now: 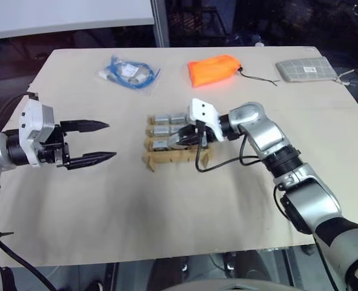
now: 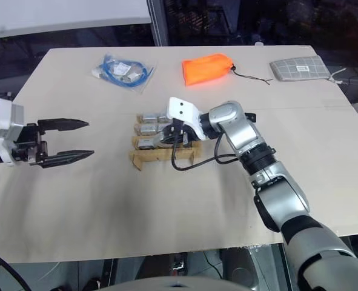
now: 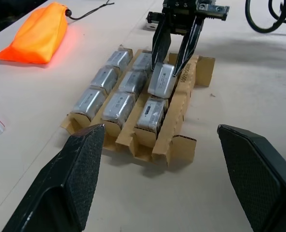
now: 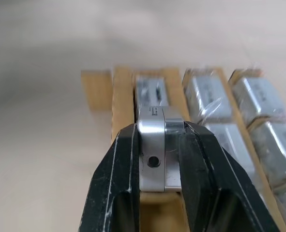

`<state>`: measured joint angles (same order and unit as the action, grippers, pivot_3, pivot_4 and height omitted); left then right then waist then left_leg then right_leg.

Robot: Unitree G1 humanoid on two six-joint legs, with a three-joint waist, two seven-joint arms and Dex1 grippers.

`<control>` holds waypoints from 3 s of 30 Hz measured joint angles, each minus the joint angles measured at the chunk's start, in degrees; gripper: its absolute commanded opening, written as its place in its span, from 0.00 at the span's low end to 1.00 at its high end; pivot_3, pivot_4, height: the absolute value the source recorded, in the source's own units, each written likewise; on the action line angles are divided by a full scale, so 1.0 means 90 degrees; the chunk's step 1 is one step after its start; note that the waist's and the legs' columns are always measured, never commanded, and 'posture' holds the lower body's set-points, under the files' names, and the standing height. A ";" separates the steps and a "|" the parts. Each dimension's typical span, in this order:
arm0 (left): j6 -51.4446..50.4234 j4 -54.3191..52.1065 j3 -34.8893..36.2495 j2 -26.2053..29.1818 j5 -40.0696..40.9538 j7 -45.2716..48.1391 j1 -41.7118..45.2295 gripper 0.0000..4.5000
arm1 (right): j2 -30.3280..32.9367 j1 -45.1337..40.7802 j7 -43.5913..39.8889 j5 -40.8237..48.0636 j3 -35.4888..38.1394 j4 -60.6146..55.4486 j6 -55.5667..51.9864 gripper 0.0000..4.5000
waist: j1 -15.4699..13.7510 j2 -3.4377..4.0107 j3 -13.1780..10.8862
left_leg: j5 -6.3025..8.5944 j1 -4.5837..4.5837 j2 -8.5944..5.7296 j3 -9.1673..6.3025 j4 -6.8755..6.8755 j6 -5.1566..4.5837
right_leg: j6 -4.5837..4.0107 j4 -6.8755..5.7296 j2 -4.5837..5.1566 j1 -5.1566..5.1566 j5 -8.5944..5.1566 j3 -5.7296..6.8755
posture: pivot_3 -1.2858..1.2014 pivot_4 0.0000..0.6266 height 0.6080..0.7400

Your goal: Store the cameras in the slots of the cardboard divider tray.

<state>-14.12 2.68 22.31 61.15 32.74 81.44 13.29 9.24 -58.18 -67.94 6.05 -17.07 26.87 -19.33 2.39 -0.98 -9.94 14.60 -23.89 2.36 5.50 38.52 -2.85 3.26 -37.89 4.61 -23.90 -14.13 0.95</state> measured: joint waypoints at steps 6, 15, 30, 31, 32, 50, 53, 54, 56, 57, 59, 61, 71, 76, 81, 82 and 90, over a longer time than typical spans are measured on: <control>-0.0007 -0.0023 0.0000 0.0000 0.0008 -0.0009 0.0004 0.86 | -0.0051 0.0421 0.0248 0.0996 0.0916 -0.0636 -0.0586 0.13 | -0.0031 -0.0003 0.0001 | 0.0000 0.0000 0.0000 0.0002 -0.0003 0.0000 | 0.0000 0.0004 0.0005 0.0003 0.0000 0.0002 | 0.52 0.24 1.00; -0.0007 0.0020 -0.0064 -0.0002 0.0005 0.0007 0.0300 0.86 | -0.0454 0.1389 0.0744 0.1236 0.1176 -0.0413 0.0111 0.13 | 0.0002 -0.0003 -0.0001 | 0.0000 0.0000 -0.0004 0.0006 -0.0007 0.0000 | 0.0001 0.0004 0.0000 -0.0002 0.0000 -0.0003 | 0.52 0.24 1.00; -0.0029 0.0044 -0.0122 -0.0002 0.0004 0.0100 0.0407 0.86 | -0.0566 0.1216 0.0228 0.1007 0.0891 0.0768 0.1785 0.13 | -0.0001 -0.0005 -0.0002 | 0.0000 0.0001 -0.0004 0.0002 -0.0006 0.0000 | 0.0000 0.0004 -0.0001 -0.0001 0.0000 -0.0002 | 0.52 0.24 1.00; -0.0032 0.0044 -0.0122 -0.0002 0.0004 0.0099 0.0407 0.86 | -0.0571 0.1152 0.0206 0.0983 0.0891 0.0924 0.1907 0.13 | 0.0000 -0.0005 -0.0002 | 0.0000 0.0001 -0.0004 0.0002 -0.0006 0.0000 | 0.0000 0.0003 -0.0001 -0.0001 0.0000 -0.0002 | 0.52 0.24 1.00; -0.0035 0.0043 -0.0120 -0.0002 0.0005 0.0100 0.0405 0.86 | -0.0578 0.1092 0.0173 0.0966 0.0894 0.1058 0.2014 0.13 | 0.0000 -0.0004 -0.0002 | 0.0000 0.0001 -0.0003 0.0002 -0.0007 0.0000 | 0.0000 0.0003 -0.0001 -0.0002 0.0000 -0.0002 | 0.52 0.24 1.00; -0.0083 0.0026 -0.0099 0.0003 0.0006 0.0120 0.0251 0.86 | -0.0668 0.0680 -0.0334 0.0754 0.1012 0.2400 0.3068 0.13 | 0.0014 -0.0003 -0.0002 | 0.0000 0.0004 -0.0001 0.0002 -0.0006 0.0001 | 0.0000 0.0001 -0.0001 -0.0001 0.0000 -0.0003 | 0.52 0.24 1.00; -0.0084 0.0026 -0.0098 0.0008 0.0005 0.0143 0.0251 0.86 | -0.0724 0.0656 -0.0325 0.0729 0.1039 0.2547 0.3285 0.13 | 0.0016 -0.0004 -0.0002 | 0.0000 0.0004 -0.0002 0.0002 -0.0007 0.0001 | 0.0000 0.0001 -0.0001 -0.0001 0.0000 -0.0003 | 0.52 0.24 1.00; -0.0084 0.0026 -0.0098 0.0008 0.0005 0.0144 0.0251 0.86 | -0.0727 0.0655 -0.0326 0.0729 0.1042 0.2557 0.3295 0.13 | 0.0017 -0.0004 -0.0002 | 0.0000 0.0005 -0.0002 0.0003 -0.0007 0.0001 | 0.0000 0.0001 -0.0001 -0.0001 0.0000 -0.0003 | 0.52 0.24 1.00; -0.0084 0.0026 -0.0098 0.0017 0.0005 0.0152 0.0251 0.86 | -0.0744 0.0643 -0.0330 0.0710 0.1077 0.2626 0.3372 0.13 | 0.0018 -0.0004 -0.0002 | -0.0001 0.0006 -0.0001 0.0003 -0.0006 0.0002 | 0.0000 0.0000 -0.0001 0.0000 0.0000 -0.0003 | 0.52 0.24 1.00; -0.0084 0.0026 -0.0098 0.0021 0.0004 0.0156 0.0252 0.86 | -0.0743 0.0635 -0.0332 0.0688 0.1082 0.2650 0.3420 0.13 | 0.0018 -0.0004 -0.0002 | -0.0001 0.0006 -0.0001 0.0003 -0.0006 0.0002 | 0.0000 0.0000 -0.0001 0.0000 0.0000 -0.0003 | 0.52 0.24 1.00; -0.0084 0.0026 -0.0098 0.0022 0.0004 0.0171 0.0252 0.86 | -0.0720 0.0598 -0.0339 0.0639 0.1085 0.2705 0.3444 0.36 | 0.0020 -0.0004 -0.0002 | -0.0002 0.0007 -0.0001 0.0003 -0.0006 0.0003 | -0.0001 -0.0002 -0.0001 0.0000 0.0000 -0.0004 | 0.52 0.24 1.00; -0.0084 0.0026 -0.0098 0.0023 0.0004 0.0185 0.0252 0.86 | -0.0711 0.0585 -0.0339 0.0603 0.1085 0.2726 0.3455 0.56 | 0.0018 -0.0004 -0.0002 | -0.0002 0.0008 -0.0001 0.0002 -0.0006 0.0004 | -0.0001 -0.0002 -0.0001 0.0000 0.0000 -0.0003 | 0.52 0.24 1.00; -0.0103 0.0026 -0.0093 0.0024 0.0004 0.0210 0.0252 0.86 | -0.0564 0.0584 -0.0328 0.0611 0.1174 0.2635 0.3415 0.99 | 0.0010 -0.0003 -0.0004 | -0.0002 0.0006 0.0000 0.0002 -0.0006 0.0004 | 0.0000 -0.0002 0.0001 0.0000 0.0001 -0.0004 | 0.52 0.24 1.00; -0.0137 0.0024 -0.0095 0.0023 0.0005 0.0213 0.0268 0.86 | -0.0092 0.0630 -0.0156 0.0939 0.1392 0.0933 0.2578 0.99 | -0.0005 -0.0004 -0.0004 | -0.0002 0.0004 0.0006 -0.0002 -0.0007 0.0004 | -0.0001 0.0000 0.0004 0.0000 0.0000 -0.0003 | 0.52 0.24 1.00; -0.0184 -0.0007 -0.0267 -0.0041 0.0029 0.0195 0.0602 0.86 | 0.0877 0.1275 0.0479 0.1309 0.1675 -0.1601 0.1108 0.99 | -0.0083 -0.0004 -0.0004 | -0.0001 0.0000 -0.0002 -0.0005 -0.0006 0.0002 | 0.0000 0.0003 0.0014 0.0003 0.0000 0.0001 | 0.52 0.24 1.00; -0.0184 -0.0016 -0.0314 -0.0093 0.0038 0.0201 0.0645 0.86 | 0.1125 0.1419 0.0584 0.1356 0.1766 -0.1981 0.0845 0.99 | -0.0093 -0.0008 -0.0002 | -0.0001 0.0002 -0.0003 -0.0002 -0.0005 0.0001 | 0.0000 0.0003 0.0013 0.0004 0.0000 0.0001 | 0.52 0.24 1.00; -0.0121 0.0030 -0.1015 -0.0513 0.0000 0.0243 0.1437 0.86 | 0.2058 0.2224 0.2614 0.0644 0.2243 -0.2667 -0.0424 0.99 | -0.0118 -0.0009 -0.0003 | -0.0002 0.0004 -0.0010 0.0026 -0.0005 0.0002 | 0.0000 0.0001 -0.0003 0.0000 0.0000 -0.0005 | 0.52 0.24 1.00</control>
<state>-15.21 2.95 13.17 56.54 32.74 83.62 26.22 27.77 -38.17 -44.42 11.85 3.12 2.87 -23.14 1.33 -1.06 -9.97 14.58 -23.86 2.28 5.74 38.48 -2.83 3.26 -37.89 4.58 -23.90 -14.13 0.91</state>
